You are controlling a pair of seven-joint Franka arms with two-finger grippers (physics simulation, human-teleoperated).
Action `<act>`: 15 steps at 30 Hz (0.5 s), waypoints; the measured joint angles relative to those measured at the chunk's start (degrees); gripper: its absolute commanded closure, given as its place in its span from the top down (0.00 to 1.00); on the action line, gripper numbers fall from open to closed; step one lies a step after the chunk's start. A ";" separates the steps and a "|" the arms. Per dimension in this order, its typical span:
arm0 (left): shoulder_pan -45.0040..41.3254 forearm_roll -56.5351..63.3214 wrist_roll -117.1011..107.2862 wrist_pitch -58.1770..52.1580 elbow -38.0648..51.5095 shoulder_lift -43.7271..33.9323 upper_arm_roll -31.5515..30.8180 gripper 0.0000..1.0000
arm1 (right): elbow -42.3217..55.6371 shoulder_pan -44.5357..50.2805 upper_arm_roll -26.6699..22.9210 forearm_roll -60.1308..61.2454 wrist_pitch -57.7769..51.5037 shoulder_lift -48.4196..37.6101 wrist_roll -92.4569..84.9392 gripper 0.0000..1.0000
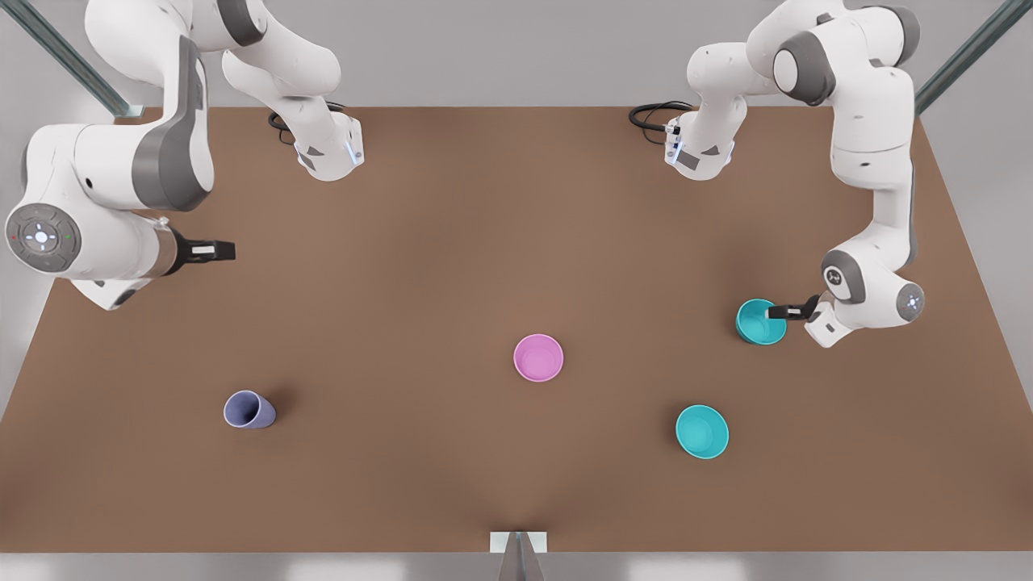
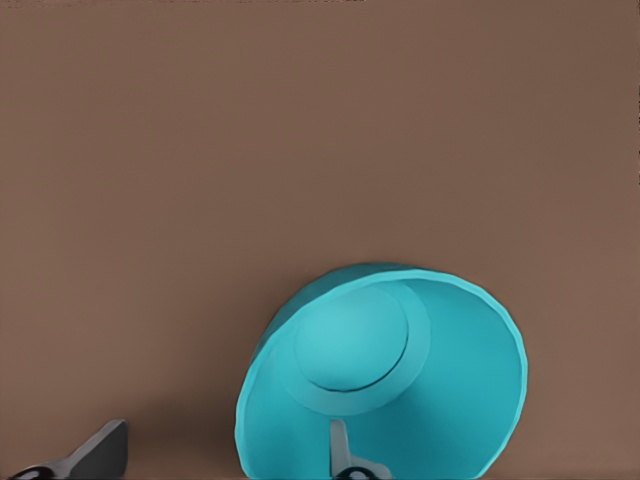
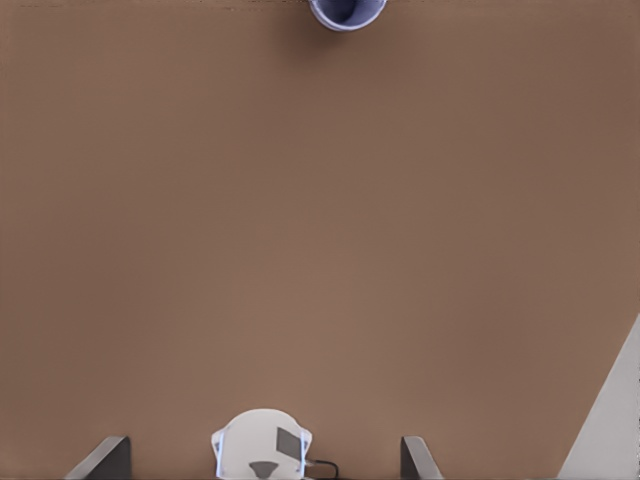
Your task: Stack the blue bowl on the pink bowl
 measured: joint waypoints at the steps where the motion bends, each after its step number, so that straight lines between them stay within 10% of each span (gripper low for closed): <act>1: 0.00 -0.54 0.62 0.24 0.02 0.24 -0.10 0.58 | -0.02 -0.02 0.03 -0.48 0.50 0.03 -0.26 1.00; 5: -0.08 -1.81 2.77 0.72 -0.04 0.74 -0.35 0.58 | 0.08 0.35 0.07 -1.38 1.88 0.24 -1.13 1.00; 9: -0.18 -2.40 4.40 0.83 -0.02 0.95 -0.55 0.21 | 0.09 0.15 0.13 -1.29 2.63 0.49 -1.81 1.00; 15: -0.40 -2.55 5.19 0.70 0.42 -0.93 -0.99 0.21 | 0.09 0.08 0.14 -1.19 3.12 0.70 -2.58 1.00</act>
